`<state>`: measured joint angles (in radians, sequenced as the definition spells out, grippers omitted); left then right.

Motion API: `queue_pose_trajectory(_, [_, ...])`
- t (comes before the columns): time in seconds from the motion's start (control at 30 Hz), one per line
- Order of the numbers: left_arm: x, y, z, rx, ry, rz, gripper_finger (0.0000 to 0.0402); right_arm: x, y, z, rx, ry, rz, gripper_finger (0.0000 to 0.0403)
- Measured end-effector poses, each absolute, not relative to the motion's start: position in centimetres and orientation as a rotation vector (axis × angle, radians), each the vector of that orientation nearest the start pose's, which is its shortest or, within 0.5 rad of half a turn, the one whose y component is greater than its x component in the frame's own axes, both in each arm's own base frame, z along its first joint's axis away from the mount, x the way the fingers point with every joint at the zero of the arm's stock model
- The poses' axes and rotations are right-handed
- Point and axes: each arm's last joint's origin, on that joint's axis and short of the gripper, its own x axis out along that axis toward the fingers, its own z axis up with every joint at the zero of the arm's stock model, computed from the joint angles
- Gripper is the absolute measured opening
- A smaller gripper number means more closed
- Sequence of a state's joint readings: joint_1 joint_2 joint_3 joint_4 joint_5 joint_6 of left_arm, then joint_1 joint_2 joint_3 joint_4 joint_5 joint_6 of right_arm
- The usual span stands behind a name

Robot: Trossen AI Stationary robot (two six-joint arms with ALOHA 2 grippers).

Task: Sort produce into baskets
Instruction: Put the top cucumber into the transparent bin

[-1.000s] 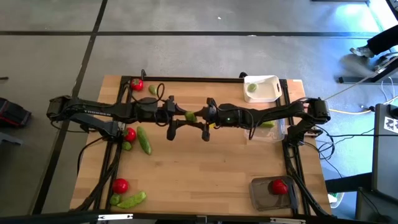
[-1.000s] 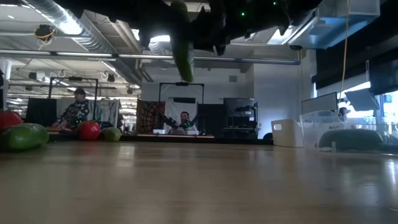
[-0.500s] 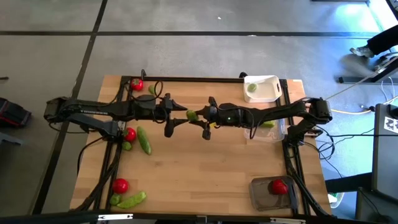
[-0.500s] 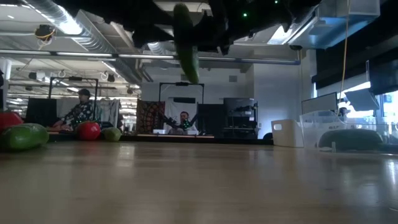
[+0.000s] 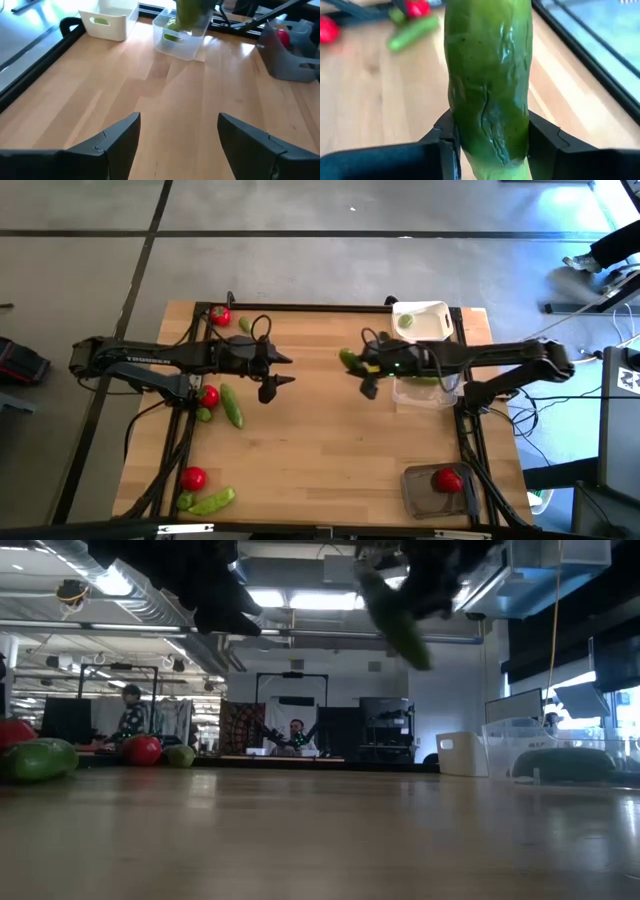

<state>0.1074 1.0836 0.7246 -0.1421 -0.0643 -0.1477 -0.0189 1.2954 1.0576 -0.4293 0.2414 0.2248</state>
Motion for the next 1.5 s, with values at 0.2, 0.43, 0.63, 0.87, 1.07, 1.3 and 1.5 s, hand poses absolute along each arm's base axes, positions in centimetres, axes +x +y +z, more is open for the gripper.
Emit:
queue_pose_trajectory(0.2, [23.0,2.6,26.1,-0.139,0.487,0.197,0.0259,23.3,-1.2,30.3,0.226,0.803,-0.425,0.0131])
queue_pose_trajectory(0.43, [23.0,2.6,26.1,-0.139,0.486,0.198,0.026,19.5,-0.2,29.8,0.22,1.004,-0.588,0.0131])
queue_pose_trajectory(0.63, [23.0,2.6,26.1,-0.138,0.487,0.198,0.026,18.2,0.8,28.8,0.209,1.121,-0.627,0.0131])
queue_pose_trajectory(0.87, [23.0,2.6,26.1,-0.138,0.487,0.197,0.026,17.1,0.9,25.0,0.204,1.274,-0.631,0.0131])
queue_pose_trajectory(1.07, [23.0,2.6,26.1,-0.138,0.487,0.197,0.026,16.2,0.9,22.1,0.205,1.362,-0.647,0.0131])
queue_pose_trajectory(1.3, [23.0,2.6,26.1,-0.138,0.487,0.197,0.026,15.6,0.8,20.5,0.144,1.4,-0.646,0.0131])
queue_pose_trajectory(1.5, [23.0,2.6,26.1,-0.132,0.488,0.195,0.026,15.8,0.3,19.2,0.172,1.376,-0.631,0.0131])
